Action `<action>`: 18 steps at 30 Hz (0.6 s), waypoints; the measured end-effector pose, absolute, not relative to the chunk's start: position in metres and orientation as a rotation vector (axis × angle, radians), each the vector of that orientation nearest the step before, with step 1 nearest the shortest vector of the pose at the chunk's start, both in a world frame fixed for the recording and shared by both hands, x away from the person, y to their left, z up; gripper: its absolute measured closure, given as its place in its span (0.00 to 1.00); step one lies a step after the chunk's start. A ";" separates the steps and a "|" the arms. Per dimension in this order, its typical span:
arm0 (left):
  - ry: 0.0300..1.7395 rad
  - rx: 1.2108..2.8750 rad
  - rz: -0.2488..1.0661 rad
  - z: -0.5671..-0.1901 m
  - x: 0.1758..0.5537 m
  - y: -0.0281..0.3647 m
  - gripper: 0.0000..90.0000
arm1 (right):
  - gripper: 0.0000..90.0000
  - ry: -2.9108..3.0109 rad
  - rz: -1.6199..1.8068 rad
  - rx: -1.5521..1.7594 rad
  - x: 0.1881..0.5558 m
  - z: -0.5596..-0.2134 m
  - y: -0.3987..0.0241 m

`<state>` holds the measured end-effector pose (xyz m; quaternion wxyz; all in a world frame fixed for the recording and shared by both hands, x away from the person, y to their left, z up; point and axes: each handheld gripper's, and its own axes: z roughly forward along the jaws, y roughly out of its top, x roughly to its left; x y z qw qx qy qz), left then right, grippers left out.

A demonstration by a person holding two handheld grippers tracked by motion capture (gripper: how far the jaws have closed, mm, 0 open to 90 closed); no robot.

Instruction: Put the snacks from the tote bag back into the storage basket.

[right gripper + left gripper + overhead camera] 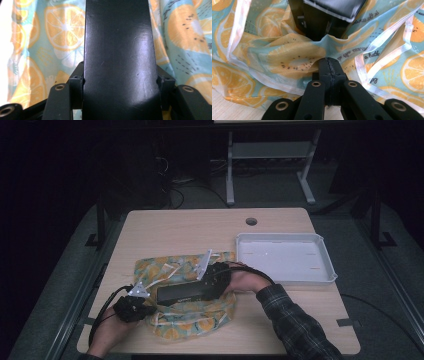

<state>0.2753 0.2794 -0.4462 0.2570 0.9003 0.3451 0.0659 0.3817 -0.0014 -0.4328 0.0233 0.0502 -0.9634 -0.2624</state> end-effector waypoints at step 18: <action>0.924 2.444 0.163 -0.446 0.275 0.280 0.99 | 0.46 -2.967 -0.983 0.038 0.378 -0.391 -0.013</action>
